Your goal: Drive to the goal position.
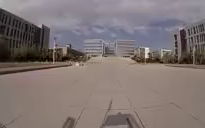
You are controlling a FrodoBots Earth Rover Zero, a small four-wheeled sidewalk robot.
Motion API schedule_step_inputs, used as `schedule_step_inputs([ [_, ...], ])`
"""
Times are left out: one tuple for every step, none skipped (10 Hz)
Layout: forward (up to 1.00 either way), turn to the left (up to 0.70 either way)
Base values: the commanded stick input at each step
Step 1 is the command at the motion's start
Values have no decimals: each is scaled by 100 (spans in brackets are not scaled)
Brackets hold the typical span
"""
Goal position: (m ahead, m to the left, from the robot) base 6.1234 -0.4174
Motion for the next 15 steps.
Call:
schedule_step_inputs([
  [100, -1],
  [100, 0],
  [100, 0],
  [100, 0],
  [100, 0],
  [100, 0],
  [100, 0],
  [100, 0],
  [100, -40],
  [100, -35],
  [100, -14],
  [100, 0],
  [100, 0],
  [100, 0],
  [100, 0],
])
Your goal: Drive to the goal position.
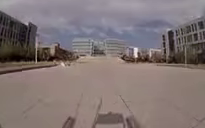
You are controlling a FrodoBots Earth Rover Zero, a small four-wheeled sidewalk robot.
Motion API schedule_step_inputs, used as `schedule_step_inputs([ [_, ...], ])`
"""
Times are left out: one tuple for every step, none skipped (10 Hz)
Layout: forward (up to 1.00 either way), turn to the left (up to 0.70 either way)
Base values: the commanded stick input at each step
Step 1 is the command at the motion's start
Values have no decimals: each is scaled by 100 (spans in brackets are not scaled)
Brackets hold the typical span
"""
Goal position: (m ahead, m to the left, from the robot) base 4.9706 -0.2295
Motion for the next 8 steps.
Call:
schedule_step_inputs([
  [100, 0],
  [100, 0],
  [100, 0],
  [100, 0],
  [100, 0],
  [100, 0],
  [100, 0],
  [100, 0],
])
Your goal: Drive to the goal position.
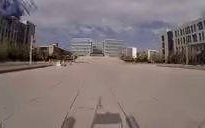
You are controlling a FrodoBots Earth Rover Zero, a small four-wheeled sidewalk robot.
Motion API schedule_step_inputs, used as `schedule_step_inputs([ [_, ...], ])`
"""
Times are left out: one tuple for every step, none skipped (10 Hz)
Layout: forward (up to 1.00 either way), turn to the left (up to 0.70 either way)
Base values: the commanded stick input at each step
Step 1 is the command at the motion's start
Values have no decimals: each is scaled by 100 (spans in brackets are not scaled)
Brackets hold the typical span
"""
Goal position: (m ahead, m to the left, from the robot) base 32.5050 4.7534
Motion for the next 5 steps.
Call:
schedule_step_inputs([
  [100, 0],
  [100, 0],
  [100, 0],
  [100, 0],
  [100, 0],
])
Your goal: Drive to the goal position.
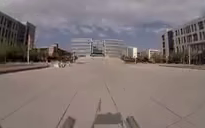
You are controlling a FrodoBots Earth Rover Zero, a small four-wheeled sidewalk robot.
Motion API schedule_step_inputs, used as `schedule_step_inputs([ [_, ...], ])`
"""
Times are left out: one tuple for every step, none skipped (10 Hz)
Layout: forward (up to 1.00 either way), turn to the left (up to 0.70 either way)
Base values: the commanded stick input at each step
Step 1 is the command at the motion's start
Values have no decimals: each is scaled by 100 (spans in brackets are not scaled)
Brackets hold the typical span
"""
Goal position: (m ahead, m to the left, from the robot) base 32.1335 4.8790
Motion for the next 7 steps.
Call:
schedule_step_inputs([
  [100, 0],
  [100, 0],
  [100, 0],
  [100, 0],
  [100, 0],
  [100, 0],
  [100, 0],
])
